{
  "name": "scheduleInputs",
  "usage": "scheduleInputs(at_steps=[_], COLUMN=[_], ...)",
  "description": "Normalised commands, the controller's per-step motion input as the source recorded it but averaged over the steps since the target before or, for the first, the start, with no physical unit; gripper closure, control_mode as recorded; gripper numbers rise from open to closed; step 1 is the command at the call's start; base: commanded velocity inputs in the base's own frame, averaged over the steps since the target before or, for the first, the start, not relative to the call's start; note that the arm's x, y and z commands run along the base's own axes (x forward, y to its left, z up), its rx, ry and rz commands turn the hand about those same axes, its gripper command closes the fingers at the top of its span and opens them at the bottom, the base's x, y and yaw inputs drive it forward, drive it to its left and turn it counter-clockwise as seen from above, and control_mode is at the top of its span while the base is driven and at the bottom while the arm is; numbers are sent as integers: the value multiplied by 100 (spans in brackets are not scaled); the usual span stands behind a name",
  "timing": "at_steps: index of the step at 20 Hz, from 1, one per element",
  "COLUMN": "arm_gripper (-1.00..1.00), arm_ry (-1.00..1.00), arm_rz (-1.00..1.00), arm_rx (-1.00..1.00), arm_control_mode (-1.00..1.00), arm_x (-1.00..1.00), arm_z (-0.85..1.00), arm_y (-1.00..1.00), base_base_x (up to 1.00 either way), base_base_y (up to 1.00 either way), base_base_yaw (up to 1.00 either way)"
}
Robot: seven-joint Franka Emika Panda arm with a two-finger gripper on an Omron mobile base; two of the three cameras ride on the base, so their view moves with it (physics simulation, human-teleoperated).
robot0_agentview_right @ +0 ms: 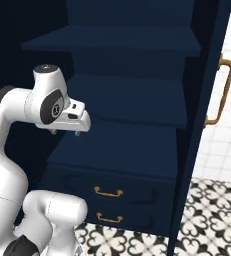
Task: Pick up the bowls on the counter and stack them on top of one another in the open cabinet. Place the smaller bowl on top of the larger bowl.
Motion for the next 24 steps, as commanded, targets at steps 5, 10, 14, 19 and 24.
scheduleInputs(at_steps=[5,10,14,19,24], arm_gripper=[-100,-100,-100,-100,-100], arm_ry=[0,0,0,0,0], arm_rz=[0,0,0,0,0], arm_rx=[0,0,0,0,0], arm_control_mode=[100,100,100,100,100], arm_x=[0,0,0,0,0], arm_z=[0,0,0,0,0], arm_y=[0,0,0,0,0], base_base_x=[-56,-31,0,1,0], base_base_y=[9,26,41,21,28], base_base_yaw=[0,8,53,73,71])
